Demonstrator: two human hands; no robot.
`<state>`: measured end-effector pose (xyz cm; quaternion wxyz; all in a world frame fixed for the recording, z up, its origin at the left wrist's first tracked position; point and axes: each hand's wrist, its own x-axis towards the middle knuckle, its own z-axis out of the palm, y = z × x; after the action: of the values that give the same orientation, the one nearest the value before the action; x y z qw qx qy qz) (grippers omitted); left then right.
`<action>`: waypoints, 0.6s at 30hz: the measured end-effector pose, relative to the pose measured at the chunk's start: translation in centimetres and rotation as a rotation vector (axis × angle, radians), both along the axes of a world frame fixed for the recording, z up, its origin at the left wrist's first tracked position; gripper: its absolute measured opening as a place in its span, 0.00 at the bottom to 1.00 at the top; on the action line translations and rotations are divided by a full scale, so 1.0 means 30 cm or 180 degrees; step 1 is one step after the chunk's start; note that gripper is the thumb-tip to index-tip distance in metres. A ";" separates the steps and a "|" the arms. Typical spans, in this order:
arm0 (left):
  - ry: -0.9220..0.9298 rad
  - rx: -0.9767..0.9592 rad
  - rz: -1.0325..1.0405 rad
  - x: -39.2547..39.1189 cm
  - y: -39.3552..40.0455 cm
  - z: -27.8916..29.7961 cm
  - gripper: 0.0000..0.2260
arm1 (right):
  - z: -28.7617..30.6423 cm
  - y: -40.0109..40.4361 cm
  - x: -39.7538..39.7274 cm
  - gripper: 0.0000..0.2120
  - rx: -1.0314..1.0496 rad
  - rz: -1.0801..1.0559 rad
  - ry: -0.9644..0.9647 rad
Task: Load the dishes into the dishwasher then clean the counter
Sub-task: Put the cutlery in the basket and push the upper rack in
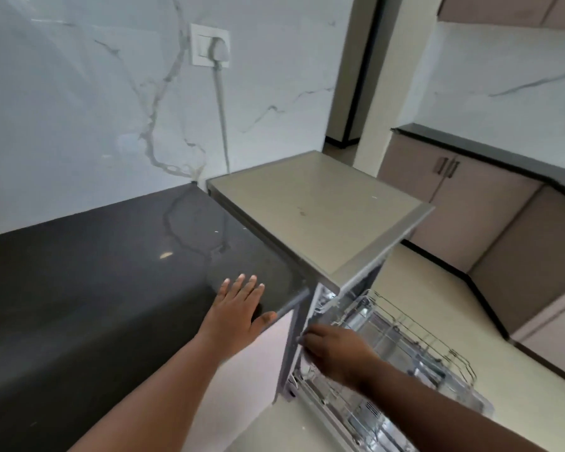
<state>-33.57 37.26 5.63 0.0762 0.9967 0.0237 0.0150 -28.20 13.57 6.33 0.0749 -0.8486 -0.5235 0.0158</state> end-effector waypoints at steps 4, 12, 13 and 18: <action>-0.0184 0.0167 -0.0829 0.202 -0.250 0.008 0.32 | -0.063 -0.323 0.117 0.13 -0.0172 -0.0872 0.0365; 0.0791 0.0569 -0.1600 0.605 -0.844 -0.174 0.31 | -0.272 -0.938 0.399 0.07 0.0405 -0.3401 0.1842; 0.1074 0.0587 -0.1671 0.648 -0.918 -0.196 0.30 | -0.298 -1.010 0.428 0.06 0.0566 -0.3747 0.2120; 0.1916 0.0375 -0.1717 0.806 -1.219 -0.282 0.29 | -0.440 -1.274 0.517 0.02 0.1891 -0.5149 0.3021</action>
<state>-9.39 0.69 -2.83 0.0099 0.9297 -0.2181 -0.2966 -12.69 -24.64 -6.88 0.4758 -0.8033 0.3171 0.1667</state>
